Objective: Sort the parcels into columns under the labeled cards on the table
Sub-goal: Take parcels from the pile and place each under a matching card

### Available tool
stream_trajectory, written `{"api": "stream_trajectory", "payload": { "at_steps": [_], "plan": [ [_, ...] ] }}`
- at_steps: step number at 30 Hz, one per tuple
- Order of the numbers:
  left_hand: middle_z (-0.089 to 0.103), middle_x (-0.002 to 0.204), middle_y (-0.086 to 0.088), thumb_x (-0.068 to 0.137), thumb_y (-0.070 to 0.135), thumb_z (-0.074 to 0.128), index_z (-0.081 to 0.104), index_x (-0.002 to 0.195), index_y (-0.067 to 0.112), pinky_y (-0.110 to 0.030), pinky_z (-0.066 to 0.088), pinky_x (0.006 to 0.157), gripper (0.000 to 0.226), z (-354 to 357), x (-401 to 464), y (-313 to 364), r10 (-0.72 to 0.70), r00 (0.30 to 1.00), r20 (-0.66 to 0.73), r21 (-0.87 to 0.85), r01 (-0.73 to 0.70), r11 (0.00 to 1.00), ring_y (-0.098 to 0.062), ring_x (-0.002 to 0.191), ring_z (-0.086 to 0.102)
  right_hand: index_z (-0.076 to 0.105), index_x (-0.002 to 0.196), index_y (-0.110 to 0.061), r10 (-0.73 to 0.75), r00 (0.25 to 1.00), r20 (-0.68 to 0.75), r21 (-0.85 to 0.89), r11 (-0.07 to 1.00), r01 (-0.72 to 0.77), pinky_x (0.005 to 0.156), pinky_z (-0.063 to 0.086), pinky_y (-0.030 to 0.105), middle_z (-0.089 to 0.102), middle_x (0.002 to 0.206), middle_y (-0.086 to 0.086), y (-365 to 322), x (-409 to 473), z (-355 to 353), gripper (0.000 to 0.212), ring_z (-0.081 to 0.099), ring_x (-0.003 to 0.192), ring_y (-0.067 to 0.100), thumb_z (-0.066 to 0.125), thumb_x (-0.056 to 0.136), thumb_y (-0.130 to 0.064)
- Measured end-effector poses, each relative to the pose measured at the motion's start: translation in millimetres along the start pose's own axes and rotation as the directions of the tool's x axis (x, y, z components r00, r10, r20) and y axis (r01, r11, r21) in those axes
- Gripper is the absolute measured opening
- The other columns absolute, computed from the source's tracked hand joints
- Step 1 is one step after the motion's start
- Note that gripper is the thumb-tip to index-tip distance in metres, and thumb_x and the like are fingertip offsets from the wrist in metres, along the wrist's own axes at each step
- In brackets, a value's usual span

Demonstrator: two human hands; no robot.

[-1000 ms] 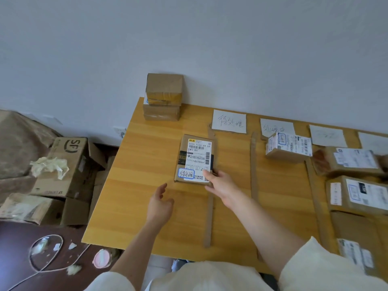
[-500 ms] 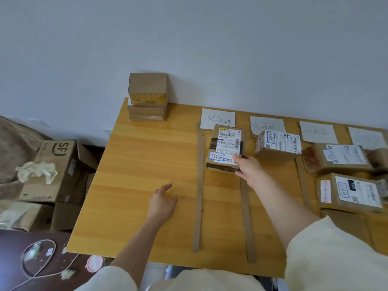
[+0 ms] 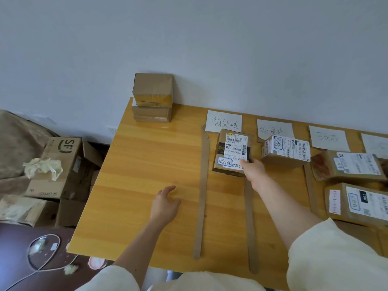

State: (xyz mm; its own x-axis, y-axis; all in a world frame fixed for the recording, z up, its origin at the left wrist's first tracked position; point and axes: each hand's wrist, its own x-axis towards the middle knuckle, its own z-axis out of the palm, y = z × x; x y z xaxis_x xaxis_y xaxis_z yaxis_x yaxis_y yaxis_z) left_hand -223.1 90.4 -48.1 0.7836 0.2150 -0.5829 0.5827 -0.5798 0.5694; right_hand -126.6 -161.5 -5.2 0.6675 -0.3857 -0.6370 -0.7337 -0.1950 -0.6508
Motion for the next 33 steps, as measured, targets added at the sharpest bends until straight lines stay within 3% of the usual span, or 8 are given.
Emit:
{"api": "stream_trajectory", "payload": {
  "at_steps": [2,6,8,10,11,14,21,33],
  "plan": [
    [0.045,0.142,-0.004,0.092,0.02,0.055,0.047,0.138,0.026,-0.025,0.046,0.057,0.048,-2.5,1.7,2.4,0.001,1.0,-0.006,-0.011,-0.001,1.0,0.003,0.063,0.043,0.051,0.134,-0.011,-0.069,0.994,-0.079,-0.08,0.995,0.063,0.079,0.045,0.031,0.06,0.127,0.001,-8.0,-1.8,1.5,0.037,0.058,0.107,0.025,0.051,0.099,-0.025],
    [0.044,0.142,-0.005,0.093,0.022,0.054,0.046,0.139,0.026,-0.024,0.043,0.054,0.047,-11.1,8.6,7.1,-0.005,1.0,-0.016,-0.033,0.005,0.999,0.003,0.061,0.04,0.04,0.143,-0.015,-0.324,0.918,-0.23,-0.21,0.937,0.278,0.101,0.046,0.042,0.048,0.143,0.005,-35.3,-6.3,12.7,0.054,0.047,0.13,0.027,0.058,0.095,-0.032],
    [0.044,0.143,-0.005,0.094,0.023,0.055,0.044,0.14,0.026,-0.026,0.044,0.058,0.048,-20.4,17.6,10.8,-0.008,1.0,-0.015,-0.049,0.007,0.999,-0.001,0.066,0.047,0.042,0.14,-0.02,-0.441,0.881,-0.172,-0.224,0.888,0.401,0.104,0.044,0.042,0.047,0.144,0.002,-52.8,-8.8,25.5,0.052,0.045,0.132,0.024,0.058,0.094,-0.036],
    [0.044,0.145,-0.005,0.094,0.024,0.056,0.042,0.141,0.025,-0.03,0.047,0.068,0.05,-37.0,31.4,20.8,-0.005,1.0,-0.027,-0.087,0.003,0.996,-0.016,0.093,0.059,0.042,0.14,-0.022,-0.472,0.881,-0.035,-0.182,0.87,0.459,0.105,0.041,0.038,0.046,0.145,-0.002,-74.2,-11.1,42.5,0.052,0.044,0.132,0.019,0.057,0.094,-0.039],
    [0.044,0.145,-0.005,0.093,0.023,0.056,0.041,0.142,0.024,-0.031,0.046,0.073,0.051,-48.0,40.8,27.4,-0.003,0.999,-0.05,-0.113,-0.003,0.994,-0.022,0.105,0.057,0.041,0.141,-0.022,-0.462,0.886,0.05,-0.152,0.873,0.463,0.105,0.039,0.036,0.045,0.145,-0.003,-86.6,-11.6,52.1,0.053,0.044,0.132,0.018,0.057,0.094,-0.04],
    [0.046,0.145,-0.006,0.093,0.02,0.057,0.042,0.142,0.022,-0.031,0.043,0.079,0.052,-87.8,74.0,50.0,0.014,0.987,-0.162,-0.183,-0.044,0.982,-0.023,0.114,0.053,0.041,0.142,-0.021,-0.381,0.891,0.248,-0.144,0.895,0.423,0.106,0.04,0.039,0.046,0.145,-0.002,-124.9,-4.9,82.3,0.06,0.047,0.129,0.02,0.057,0.091,-0.049],
    [0.046,0.144,-0.002,0.092,0.021,0.058,0.039,0.144,0.024,-0.034,0.044,0.091,0.055,-160.1,138.6,87.1,0.016,0.94,-0.342,-0.308,-0.128,0.943,-0.021,0.13,0.045,0.039,0.145,-0.011,-0.274,0.897,0.346,-0.046,0.95,0.308,0.109,0.039,0.046,0.042,0.149,0.006,-198.9,28.0,145.2,0.076,0.043,0.133,0.027,0.059,0.087,-0.056],
    [0.043,0.147,0.0,0.093,0.019,0.056,0.034,0.146,0.031,-0.03,0.04,0.09,0.059,-164.5,170.9,91.1,0.015,0.966,-0.259,-0.405,-0.123,0.906,-0.02,0.133,0.042,0.038,0.145,-0.024,-0.076,0.871,0.485,0.031,0.997,0.07,0.106,0.041,0.049,0.041,0.146,0.007,-219.4,67.7,197.7,0.079,0.044,0.127,0.03,0.057,0.082,-0.066]
  ]
}}
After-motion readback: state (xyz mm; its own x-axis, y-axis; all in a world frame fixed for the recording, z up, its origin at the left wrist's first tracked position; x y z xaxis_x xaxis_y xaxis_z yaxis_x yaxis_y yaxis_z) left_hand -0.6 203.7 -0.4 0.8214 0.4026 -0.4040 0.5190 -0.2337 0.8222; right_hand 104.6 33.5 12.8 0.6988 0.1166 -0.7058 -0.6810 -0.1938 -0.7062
